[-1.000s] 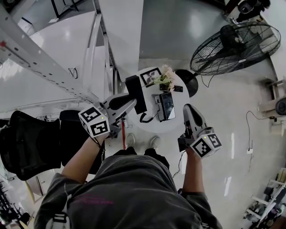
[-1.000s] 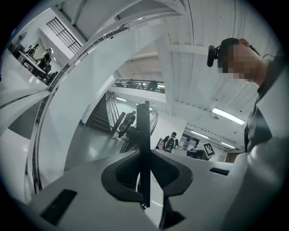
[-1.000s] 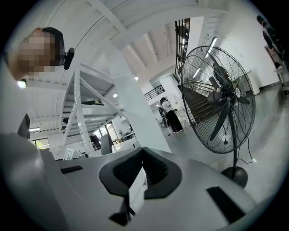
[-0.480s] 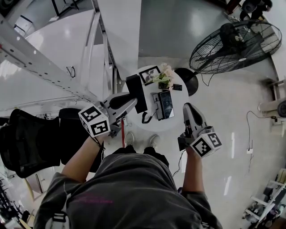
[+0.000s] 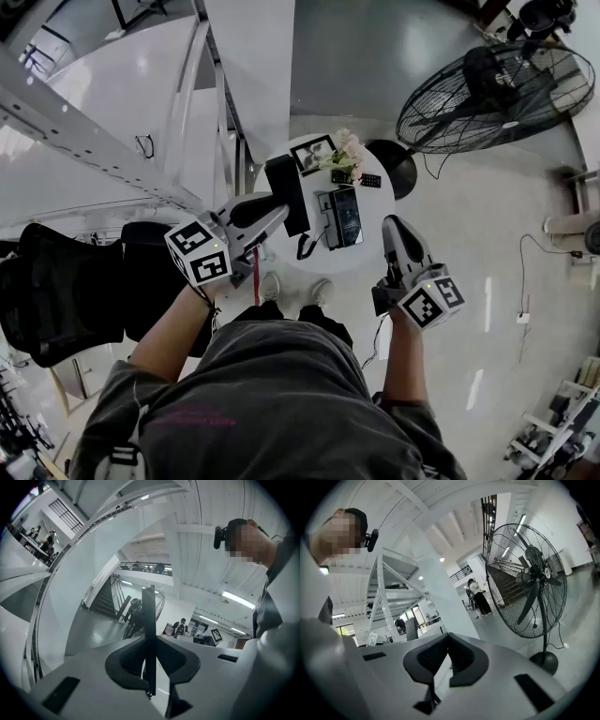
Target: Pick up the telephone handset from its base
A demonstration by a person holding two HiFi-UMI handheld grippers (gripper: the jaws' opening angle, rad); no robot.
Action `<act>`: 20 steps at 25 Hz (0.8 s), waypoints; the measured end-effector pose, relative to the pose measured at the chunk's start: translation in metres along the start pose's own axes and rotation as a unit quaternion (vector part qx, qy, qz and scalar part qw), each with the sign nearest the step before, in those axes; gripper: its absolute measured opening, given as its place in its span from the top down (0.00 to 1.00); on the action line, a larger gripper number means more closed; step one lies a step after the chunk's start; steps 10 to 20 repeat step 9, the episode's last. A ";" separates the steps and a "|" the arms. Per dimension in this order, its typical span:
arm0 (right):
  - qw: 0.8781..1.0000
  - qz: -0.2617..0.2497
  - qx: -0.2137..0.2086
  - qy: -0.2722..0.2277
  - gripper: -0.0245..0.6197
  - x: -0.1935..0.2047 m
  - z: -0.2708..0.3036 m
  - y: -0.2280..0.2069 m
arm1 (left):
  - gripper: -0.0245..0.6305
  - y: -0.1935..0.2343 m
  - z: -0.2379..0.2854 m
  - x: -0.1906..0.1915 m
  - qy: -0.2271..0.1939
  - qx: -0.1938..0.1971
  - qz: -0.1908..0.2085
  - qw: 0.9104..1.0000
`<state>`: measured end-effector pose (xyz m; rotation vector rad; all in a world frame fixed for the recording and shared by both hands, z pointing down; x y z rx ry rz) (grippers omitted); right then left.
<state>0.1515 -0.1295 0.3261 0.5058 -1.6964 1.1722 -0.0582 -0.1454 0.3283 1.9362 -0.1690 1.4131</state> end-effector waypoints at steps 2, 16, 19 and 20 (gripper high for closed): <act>1.000 0.001 -0.001 0.001 0.93 0.000 -0.001 -0.001 | 0.84 -0.002 0.001 0.001 0.001 -0.001 -0.002 1.000; 1.000 0.003 -0.002 0.005 0.93 0.003 -0.002 -0.006 | 0.84 -0.003 0.004 0.007 0.004 -0.004 -0.003 1.000; 1.000 0.003 -0.002 0.005 0.93 0.003 -0.002 -0.006 | 0.84 -0.003 0.004 0.007 0.004 -0.004 -0.003 1.000; 1.000 0.003 -0.002 0.005 0.93 0.003 -0.002 -0.006 | 0.84 -0.003 0.004 0.007 0.004 -0.004 -0.003 1.000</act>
Point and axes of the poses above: the fingertips, and each gripper's own axes: z forward along the fingers, y to its left, x out of its underside, the point moved 1 cm from there along -z, backward along the fingers, and after that the axes turned 12 degrees about -y, right-handed, at the moved point
